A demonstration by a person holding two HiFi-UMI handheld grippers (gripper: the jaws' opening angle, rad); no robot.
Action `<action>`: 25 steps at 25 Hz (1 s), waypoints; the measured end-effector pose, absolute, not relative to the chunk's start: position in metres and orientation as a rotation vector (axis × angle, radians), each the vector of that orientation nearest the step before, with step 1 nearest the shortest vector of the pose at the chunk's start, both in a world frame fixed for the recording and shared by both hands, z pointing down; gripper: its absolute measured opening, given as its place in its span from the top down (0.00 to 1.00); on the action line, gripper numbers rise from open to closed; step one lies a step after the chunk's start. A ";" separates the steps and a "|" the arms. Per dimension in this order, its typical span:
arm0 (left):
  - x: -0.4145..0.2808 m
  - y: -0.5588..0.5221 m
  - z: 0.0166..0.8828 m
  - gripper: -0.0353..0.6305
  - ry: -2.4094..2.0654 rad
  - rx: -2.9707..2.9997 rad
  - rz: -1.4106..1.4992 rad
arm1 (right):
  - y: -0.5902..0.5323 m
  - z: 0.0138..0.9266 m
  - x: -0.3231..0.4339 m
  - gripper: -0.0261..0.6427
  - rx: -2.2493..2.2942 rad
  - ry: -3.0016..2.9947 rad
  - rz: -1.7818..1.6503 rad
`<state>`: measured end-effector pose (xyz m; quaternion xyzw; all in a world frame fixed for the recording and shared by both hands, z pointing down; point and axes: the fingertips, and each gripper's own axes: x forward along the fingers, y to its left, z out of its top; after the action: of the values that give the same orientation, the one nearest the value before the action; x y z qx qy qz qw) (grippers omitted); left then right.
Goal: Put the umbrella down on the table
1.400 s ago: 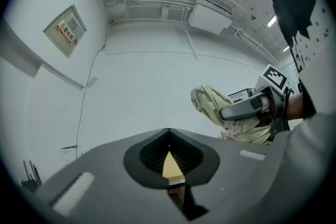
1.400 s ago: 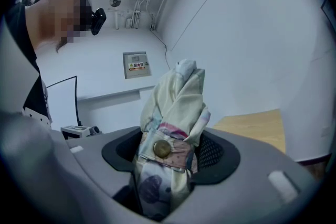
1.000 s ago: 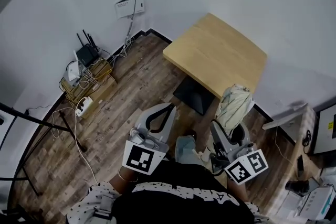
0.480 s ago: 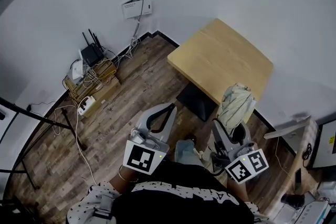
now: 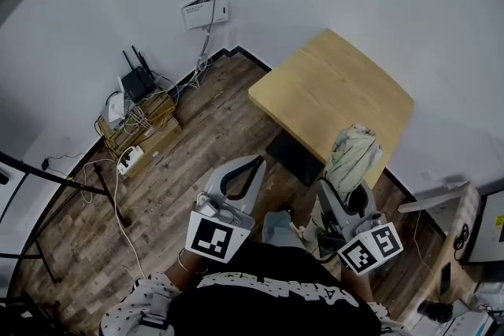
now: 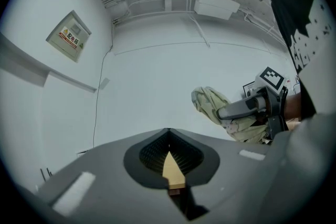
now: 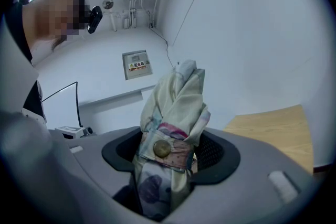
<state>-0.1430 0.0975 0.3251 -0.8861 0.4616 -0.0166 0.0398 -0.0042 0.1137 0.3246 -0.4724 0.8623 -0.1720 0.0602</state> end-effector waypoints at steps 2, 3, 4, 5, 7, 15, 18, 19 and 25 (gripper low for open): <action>-0.140 0.091 0.326 0.95 1.422 -2.716 -0.063 | 0.108 0.325 0.000 0.53 -1.428 2.607 -0.526; -0.137 0.088 0.327 0.95 1.425 -2.716 -0.067 | 0.104 0.325 0.003 0.53 -1.426 2.606 -0.528; -0.134 0.085 0.327 0.95 1.427 -2.717 -0.069 | 0.101 0.326 0.007 0.53 -1.425 2.604 -0.530; -0.130 0.081 0.328 0.95 1.429 -2.718 -0.072 | 0.096 0.327 0.011 0.53 -1.425 2.603 -0.533; -0.124 0.073 0.328 0.95 1.433 -2.717 -0.082 | 0.088 0.328 0.018 0.53 -1.425 2.601 -0.539; -0.096 0.041 0.326 0.95 1.409 -2.710 -0.105 | 0.058 0.328 0.046 0.53 -1.422 2.589 -0.549; -0.084 0.029 0.325 0.95 1.409 -2.706 -0.115 | 0.045 0.329 0.060 0.53 -1.418 2.579 -0.564; -0.080 0.026 0.325 0.95 1.414 -2.704 -0.121 | 0.041 0.330 0.064 0.53 -1.414 2.574 -0.570; -0.070 0.008 0.322 0.95 1.452 -2.660 -0.171 | 0.016 0.333 0.080 0.53 -1.365 2.578 -0.576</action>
<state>-0.0698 0.0078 0.3224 -0.8751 0.4776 -0.0561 0.0533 0.0795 0.0159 0.3330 -0.4575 0.8639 -0.1929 0.0839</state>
